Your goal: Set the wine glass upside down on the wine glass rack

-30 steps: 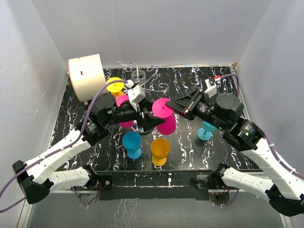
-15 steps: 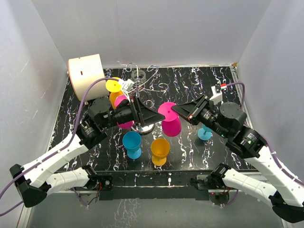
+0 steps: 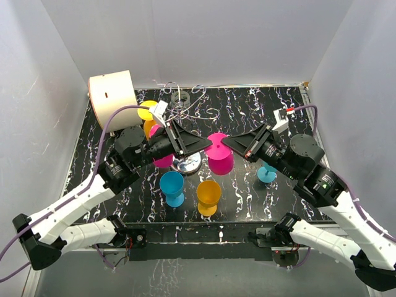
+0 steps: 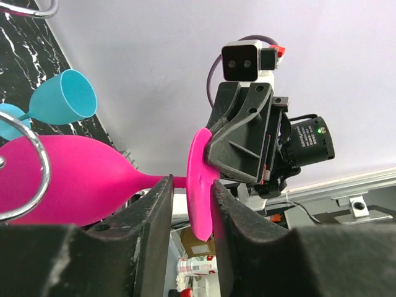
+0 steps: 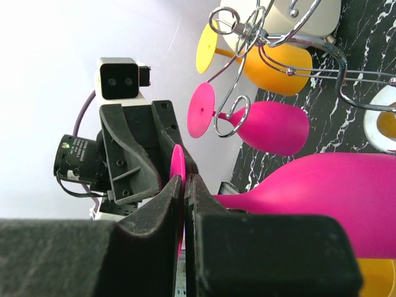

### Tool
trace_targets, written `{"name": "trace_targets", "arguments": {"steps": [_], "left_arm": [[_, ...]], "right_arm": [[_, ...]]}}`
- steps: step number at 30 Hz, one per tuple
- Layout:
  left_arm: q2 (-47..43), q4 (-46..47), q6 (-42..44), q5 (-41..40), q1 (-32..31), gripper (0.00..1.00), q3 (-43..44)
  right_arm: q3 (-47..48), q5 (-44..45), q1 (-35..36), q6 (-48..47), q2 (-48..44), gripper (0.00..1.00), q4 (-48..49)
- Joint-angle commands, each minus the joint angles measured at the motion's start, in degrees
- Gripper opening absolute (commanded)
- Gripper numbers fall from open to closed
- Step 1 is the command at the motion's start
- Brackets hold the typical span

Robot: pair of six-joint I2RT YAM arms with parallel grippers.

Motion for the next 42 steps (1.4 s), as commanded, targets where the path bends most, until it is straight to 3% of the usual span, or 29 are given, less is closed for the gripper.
{"name": "trace_targets", "arguments": {"steps": [1,7,10,15,17,19,25,33,42], "left_arm": [[-3.71,-1.54,-2.2,-1.99,0.06,0.23,-1.2],[-5.43,-2.39,-1.29,-2.3,0.08,0.0,-1.13],[-5.88,-4.26,-0.17,-2.97,0.04,0.0,0.28],[-6.18,-8.15,1.18,-4.62,0.03,0.0,3.59],[-6.44,-8.54,0.96,-5.35,0.02,0.0,3.7],[-6.6,-8.49,0.18,-6.35,0.06,0.0,3.39],[-4.93,-8.46,-1.62,-8.43,0.02,0.0,4.15],[-0.28,-11.53,-1.77,-12.26,1.33,0.0,9.45],[1.35,-10.11,-4.71,-13.71,6.8,0.0,8.32]], "right_arm": [[-0.74,-2.99,0.22,-0.86,0.09,0.0,5.26],[-1.81,-3.11,0.28,-0.16,-0.06,0.0,6.25],[-2.1,-3.0,0.25,0.3,0.16,0.0,6.74],[-2.07,-2.76,0.28,1.02,0.78,0.35,7.62],[-2.06,-2.58,0.25,1.12,0.95,0.41,8.09],[-2.06,-2.51,0.23,1.17,1.2,0.54,8.51],[-2.29,1.66,0.25,0.13,-0.44,0.68,7.35],[-2.43,15.83,0.24,-3.18,-7.79,0.74,4.33],[-5.22,20.19,0.3,-4.33,-12.76,0.73,3.96]]}}
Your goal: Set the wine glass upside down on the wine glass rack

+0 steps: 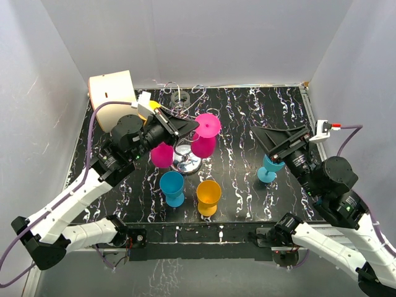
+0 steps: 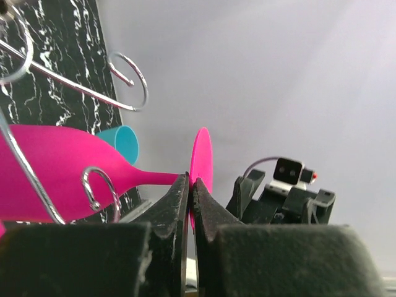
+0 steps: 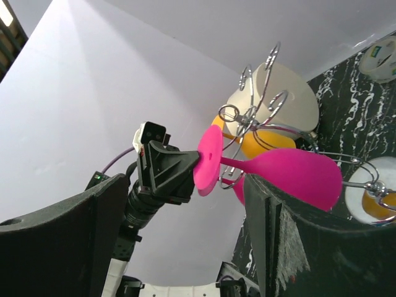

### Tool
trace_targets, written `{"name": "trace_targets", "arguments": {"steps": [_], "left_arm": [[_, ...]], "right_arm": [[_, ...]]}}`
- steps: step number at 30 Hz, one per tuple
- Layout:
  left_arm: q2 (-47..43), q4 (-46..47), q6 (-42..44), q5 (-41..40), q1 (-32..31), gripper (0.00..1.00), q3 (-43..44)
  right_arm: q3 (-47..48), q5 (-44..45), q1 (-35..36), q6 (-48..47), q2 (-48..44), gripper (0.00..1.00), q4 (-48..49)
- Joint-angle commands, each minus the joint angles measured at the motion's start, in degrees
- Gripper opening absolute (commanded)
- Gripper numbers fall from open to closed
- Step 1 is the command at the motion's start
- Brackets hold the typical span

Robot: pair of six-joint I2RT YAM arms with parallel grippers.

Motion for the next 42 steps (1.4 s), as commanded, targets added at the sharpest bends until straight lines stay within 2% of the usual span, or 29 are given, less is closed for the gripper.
{"name": "trace_targets", "arguments": {"steps": [1,6,12,30,42], "left_arm": [[0.04,2.29,-2.68,0.58,3.97,0.0,0.56],[0.83,4.76,-5.57,6.57,9.51,0.0,-1.16],[-0.63,3.57,-6.28,7.18,11.22,0.0,-2.57],[-6.96,-8.9,0.56,-0.51,11.74,0.0,0.98],[-8.42,-9.47,1.76,4.16,11.8,0.0,1.11]], "right_arm": [[-2.66,3.81,-0.02,-1.31,-1.8,0.73,1.47],[-3.74,4.76,-0.03,-1.48,-1.92,0.73,1.9],[-4.03,4.33,-0.02,-1.3,-0.5,0.72,1.93],[-5.47,4.0,-0.01,0.82,0.11,0.72,2.03],[-6.16,3.95,-0.04,2.37,0.16,0.71,2.5]]}}
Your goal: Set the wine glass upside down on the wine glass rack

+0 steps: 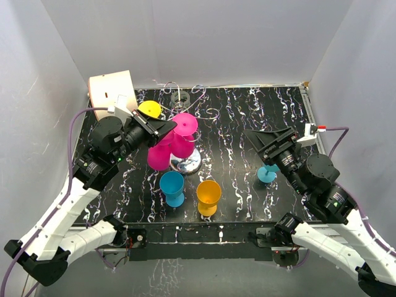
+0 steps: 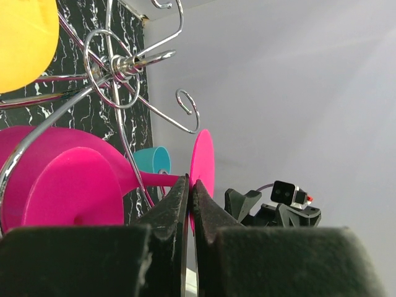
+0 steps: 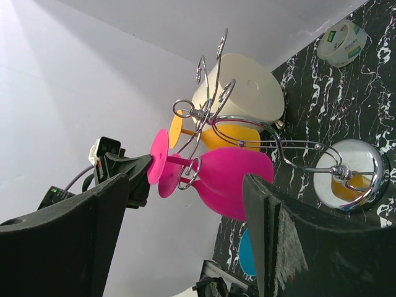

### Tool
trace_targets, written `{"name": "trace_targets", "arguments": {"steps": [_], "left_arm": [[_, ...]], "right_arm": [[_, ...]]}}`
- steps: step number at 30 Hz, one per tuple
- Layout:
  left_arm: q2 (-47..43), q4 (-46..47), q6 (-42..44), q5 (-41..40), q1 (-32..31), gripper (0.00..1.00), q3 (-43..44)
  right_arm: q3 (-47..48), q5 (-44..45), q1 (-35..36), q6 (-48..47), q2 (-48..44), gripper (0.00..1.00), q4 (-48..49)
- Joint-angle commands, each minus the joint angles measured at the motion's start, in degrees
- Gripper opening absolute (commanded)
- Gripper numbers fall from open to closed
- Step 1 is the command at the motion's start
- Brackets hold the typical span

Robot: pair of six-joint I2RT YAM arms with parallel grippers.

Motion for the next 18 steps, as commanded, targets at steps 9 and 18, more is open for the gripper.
{"name": "trace_targets", "arguments": {"steps": [9,18], "left_arm": [[0.33,-0.43,2.51,7.63,0.21,0.0,3.68],[0.37,-1.86,3.4,9.42,0.22,0.0,3.51]], "right_arm": [[-0.47,-0.73,-0.04,1.27,1.79,0.71,4.13],[-1.49,-0.32,0.01,1.9,1.81,0.71,4.17]]}}
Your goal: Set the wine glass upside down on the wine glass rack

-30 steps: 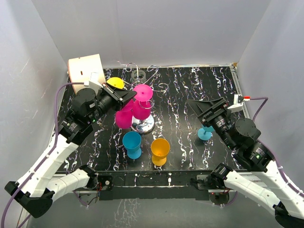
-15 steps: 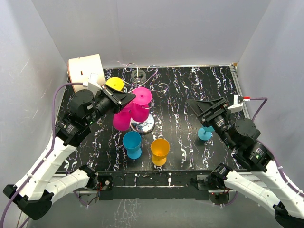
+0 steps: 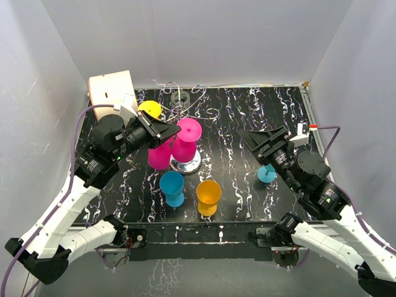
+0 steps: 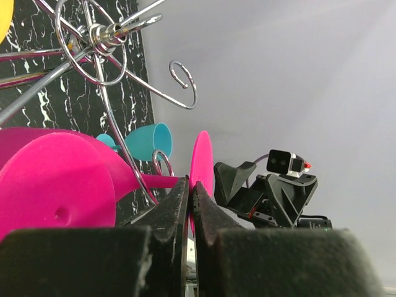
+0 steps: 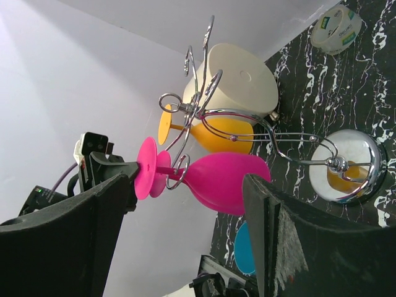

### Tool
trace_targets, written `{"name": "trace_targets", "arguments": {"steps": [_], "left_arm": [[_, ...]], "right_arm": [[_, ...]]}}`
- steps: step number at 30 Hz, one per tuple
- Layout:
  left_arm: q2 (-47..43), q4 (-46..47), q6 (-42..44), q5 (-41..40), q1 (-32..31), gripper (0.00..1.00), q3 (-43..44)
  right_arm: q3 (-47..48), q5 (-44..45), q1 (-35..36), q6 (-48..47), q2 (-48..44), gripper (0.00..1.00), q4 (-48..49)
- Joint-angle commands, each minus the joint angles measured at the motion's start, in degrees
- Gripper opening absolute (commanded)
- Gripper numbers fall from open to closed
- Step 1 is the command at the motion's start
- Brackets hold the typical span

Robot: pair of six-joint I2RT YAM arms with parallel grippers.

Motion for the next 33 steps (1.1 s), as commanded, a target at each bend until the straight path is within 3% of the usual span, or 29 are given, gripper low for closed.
{"name": "trace_targets", "arguments": {"steps": [1,20,33], "left_arm": [[-0.49,-0.4,0.96,3.1,0.19,0.0,2.14],[1.24,5.04,1.03,9.52,0.15,0.0,1.37],[3.45,3.12,3.23,8.61,0.22,0.0,3.76]], "right_arm": [[0.18,0.38,-0.03,0.58,-0.05,0.71,2.97],[-0.17,-0.55,0.02,0.81,1.51,0.71,3.96],[-0.23,-0.05,0.04,0.73,1.09,0.71,3.41]]}}
